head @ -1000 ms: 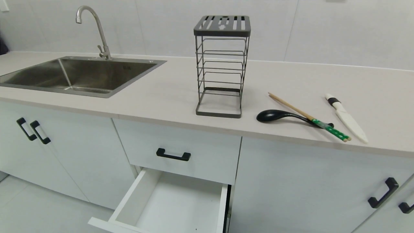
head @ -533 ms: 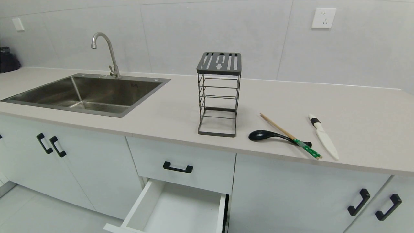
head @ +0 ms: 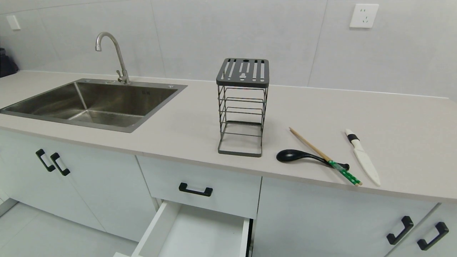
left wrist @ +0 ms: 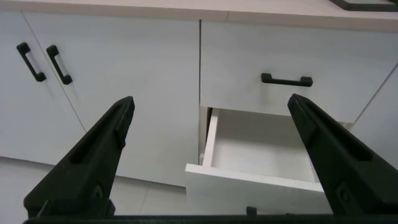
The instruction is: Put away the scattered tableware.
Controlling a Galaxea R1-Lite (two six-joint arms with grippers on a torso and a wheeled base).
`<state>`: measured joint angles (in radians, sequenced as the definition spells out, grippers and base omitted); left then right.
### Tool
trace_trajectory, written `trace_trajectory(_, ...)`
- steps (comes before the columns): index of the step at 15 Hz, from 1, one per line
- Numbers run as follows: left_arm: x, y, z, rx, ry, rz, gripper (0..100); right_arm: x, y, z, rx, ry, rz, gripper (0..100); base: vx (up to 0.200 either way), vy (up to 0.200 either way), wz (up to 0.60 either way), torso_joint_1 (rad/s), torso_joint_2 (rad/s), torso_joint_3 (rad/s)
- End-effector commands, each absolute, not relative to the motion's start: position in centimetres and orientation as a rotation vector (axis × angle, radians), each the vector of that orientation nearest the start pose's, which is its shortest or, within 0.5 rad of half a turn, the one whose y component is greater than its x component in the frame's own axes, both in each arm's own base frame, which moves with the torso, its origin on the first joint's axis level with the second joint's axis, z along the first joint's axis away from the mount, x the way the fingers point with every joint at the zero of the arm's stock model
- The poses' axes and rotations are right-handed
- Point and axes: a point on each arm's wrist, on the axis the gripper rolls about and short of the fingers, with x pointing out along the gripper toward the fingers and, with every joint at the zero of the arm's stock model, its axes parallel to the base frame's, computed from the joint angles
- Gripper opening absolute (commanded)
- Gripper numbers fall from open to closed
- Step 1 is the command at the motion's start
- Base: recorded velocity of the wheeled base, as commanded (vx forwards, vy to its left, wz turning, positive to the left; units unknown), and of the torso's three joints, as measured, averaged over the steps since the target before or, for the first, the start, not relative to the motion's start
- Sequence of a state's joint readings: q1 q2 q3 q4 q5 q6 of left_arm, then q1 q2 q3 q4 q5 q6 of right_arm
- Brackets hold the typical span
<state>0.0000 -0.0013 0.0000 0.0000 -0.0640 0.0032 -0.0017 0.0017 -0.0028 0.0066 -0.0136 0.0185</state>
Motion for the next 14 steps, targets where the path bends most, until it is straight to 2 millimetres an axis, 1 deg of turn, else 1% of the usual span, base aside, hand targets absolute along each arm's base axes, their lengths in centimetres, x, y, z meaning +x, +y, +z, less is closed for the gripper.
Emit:
trace_trajectory(1,-2.28,-0.14,7.55,0.003,0.000,-0.064,100,-2.28,-0.03,7.58,0.018,0.006,-0.015,0,0.000,0.000,0.00,0.000,0.00,0.000)
trace_trajectory(4,-2.28,-0.14,7.55,0.003,0.000,-0.064,100,-2.28,-0.03,7.58,0.017,0.006,-0.015,0,0.000,0.000,0.00,0.141,-0.27,-0.136)
trace_trajectory(9,-2.28,-0.14,7.55,0.003,0.000,-0.064,100,-2.27,-0.02,7.53,0.018,0.008,-0.014,0,0.000,0.000,0.00,0.251,-0.47,-0.223)
trace_trajectory(12,-2.28,-0.14,7.55,0.003,0.000,-0.064,100,-2.28,-0.03,7.58,0.018,0.006,-0.015,0,0.000,0.000,0.00,0.092,-0.17,-0.084)
trace_trajectory(14,-2.28,-0.14,7.55,0.003,0.000,-0.064,100,-2.27,-0.02,7.53,0.018,0.008,-0.014,0,0.000,0.000,0.00,0.178,-0.34,-0.166)
